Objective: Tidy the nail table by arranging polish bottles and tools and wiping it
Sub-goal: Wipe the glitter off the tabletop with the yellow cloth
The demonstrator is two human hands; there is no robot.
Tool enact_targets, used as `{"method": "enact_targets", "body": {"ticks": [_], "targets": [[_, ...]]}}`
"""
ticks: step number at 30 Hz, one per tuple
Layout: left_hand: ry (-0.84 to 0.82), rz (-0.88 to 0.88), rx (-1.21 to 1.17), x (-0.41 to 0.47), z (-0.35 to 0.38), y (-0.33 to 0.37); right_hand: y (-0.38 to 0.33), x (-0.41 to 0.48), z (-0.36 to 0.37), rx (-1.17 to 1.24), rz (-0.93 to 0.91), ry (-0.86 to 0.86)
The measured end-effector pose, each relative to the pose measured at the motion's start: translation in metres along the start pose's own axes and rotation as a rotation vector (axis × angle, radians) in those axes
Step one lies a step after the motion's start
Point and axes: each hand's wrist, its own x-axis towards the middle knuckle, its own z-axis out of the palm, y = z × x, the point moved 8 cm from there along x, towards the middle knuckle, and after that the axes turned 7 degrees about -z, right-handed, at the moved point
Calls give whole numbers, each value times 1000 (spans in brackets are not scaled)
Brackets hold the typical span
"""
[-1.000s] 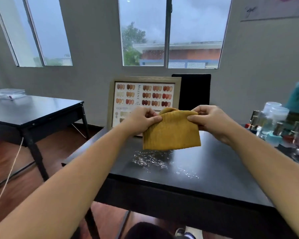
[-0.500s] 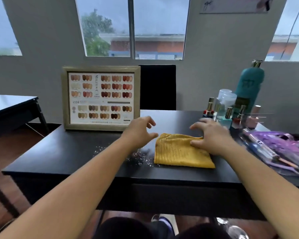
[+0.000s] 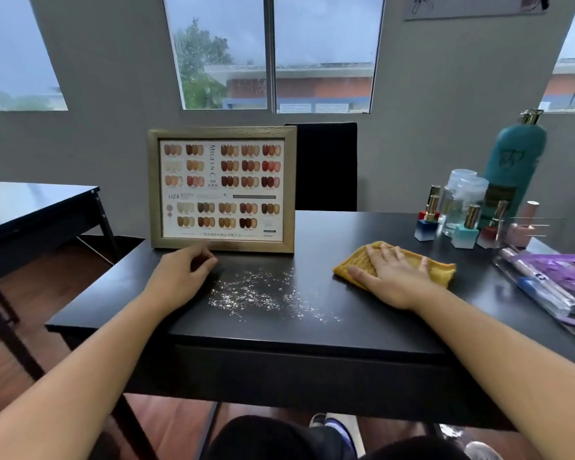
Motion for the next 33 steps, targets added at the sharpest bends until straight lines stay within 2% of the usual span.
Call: {"method": "enact_targets", "body": {"ticks": [3, 8, 10, 13, 17, 24, 29, 33], "targets": [[5, -16, -33, 3, 1, -6, -9, 12, -3, 9, -1, 4], [-31, -42, 22, 6, 7, -13, -51, 19, -10, 143, -228, 80], [-44, -48, 58, 6, 8, -15, -56, 18, -9, 122, -262, 105], [-59, -63, 108, 8, 9, -19, -47, 23, -1, 10, -186, 66], [-70, -52, 227, 9, 14, -19, -48, 33, 1, 6, -135, 22], [-244, -28, 298, 8, 17, -31, -59, 12, -3, 161, -368, 48], [-266, -53, 425, 0, 16, -45, -46, 19, 0, 26, -234, 19], [-281, -65, 451, -1, 17, -44, -64, 31, 0, 58, -226, 25]]}}
